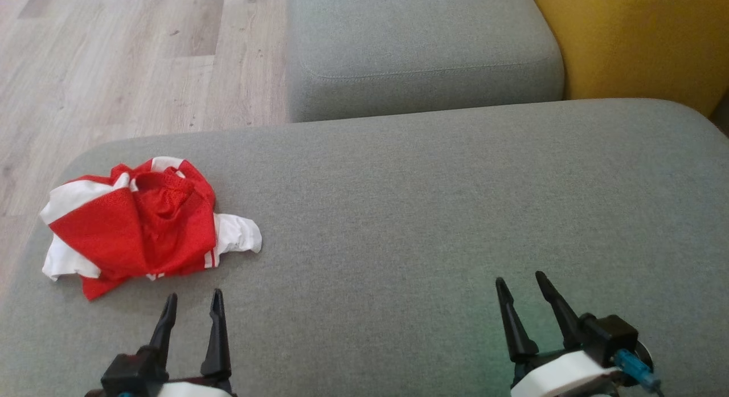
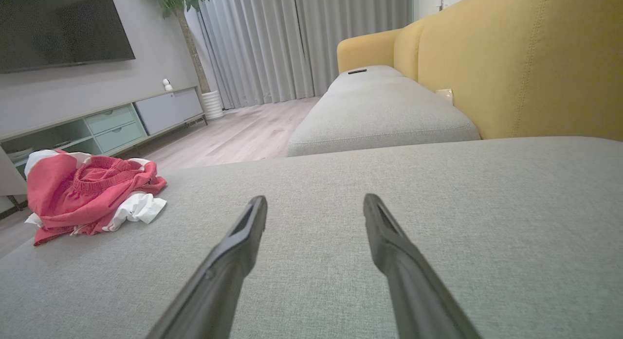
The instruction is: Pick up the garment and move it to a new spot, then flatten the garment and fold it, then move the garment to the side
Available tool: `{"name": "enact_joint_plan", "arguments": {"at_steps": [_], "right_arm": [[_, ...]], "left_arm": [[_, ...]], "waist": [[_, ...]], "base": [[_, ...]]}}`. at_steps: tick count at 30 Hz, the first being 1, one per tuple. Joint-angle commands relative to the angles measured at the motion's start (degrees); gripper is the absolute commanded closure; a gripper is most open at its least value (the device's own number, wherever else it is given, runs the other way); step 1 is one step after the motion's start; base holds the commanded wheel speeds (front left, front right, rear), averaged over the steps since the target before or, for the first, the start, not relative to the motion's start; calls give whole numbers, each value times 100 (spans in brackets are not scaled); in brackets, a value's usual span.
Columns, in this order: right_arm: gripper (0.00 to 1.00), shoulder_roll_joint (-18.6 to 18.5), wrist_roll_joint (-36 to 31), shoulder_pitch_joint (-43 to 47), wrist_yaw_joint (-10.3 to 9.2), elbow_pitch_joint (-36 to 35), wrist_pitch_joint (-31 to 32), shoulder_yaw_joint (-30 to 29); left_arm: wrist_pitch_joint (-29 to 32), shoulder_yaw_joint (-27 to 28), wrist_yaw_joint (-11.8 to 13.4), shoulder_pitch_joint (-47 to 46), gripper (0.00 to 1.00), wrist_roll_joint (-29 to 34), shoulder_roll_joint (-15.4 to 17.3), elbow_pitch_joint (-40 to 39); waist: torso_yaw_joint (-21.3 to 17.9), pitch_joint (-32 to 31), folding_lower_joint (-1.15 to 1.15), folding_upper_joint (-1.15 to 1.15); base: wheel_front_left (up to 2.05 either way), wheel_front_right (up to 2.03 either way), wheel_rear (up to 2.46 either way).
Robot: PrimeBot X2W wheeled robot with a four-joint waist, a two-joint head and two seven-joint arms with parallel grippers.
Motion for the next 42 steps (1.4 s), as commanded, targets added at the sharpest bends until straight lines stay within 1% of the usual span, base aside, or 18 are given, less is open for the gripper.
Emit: {"name": "enact_joint_plan", "arguments": {"at_steps": [1, 9, 16, 21, 29, 36, 42], "right_arm": [[0, -38, -2, -168, 30, -165, -78, 104], [0, -38, 36, -159, 30, -156, -78, 9], [0, -38, 60, -91, 30, -169, -78, 16], [0, -38, 86, -39, 30, -188, -78, 12], [0, -38, 155, 14, 30, -218, -78, 25], [0, -38, 254, 65, 30, -248, -78, 59], [0, -38, 304, 89, 30, -248, -78, 44]], "left_arm": [[-70, 192, -12, -183, 0, -17, 31, -155], [-70, 183, -45, -187, 0, -95, 31, -7], [-70, 197, -37, -204, 0, -83, 31, 88], [-70, 238, -19, -204, 0, 27, 31, 95], [-70, 391, 20, -150, 0, 241, 31, 91], [-70, 562, 2, -103, 0, 372, 31, 68], [-70, 690, -9, -61, 0, 431, 31, 32]], "waist": [[0, 2, 0, 0], [41, 14, 0, 0], [314, 5, 0, 0], [673, 11, 0, 0], [1393, 24, 0, 0], [1980, -26, 0, 0], [2349, -20, 0, 0]], "base": [[0, 0, 0], [0, 0, 0], [0, 0, 0], [0, 0, 0], [0, 0, 0], [0, 0, 0], [0, 0, 0]]}}
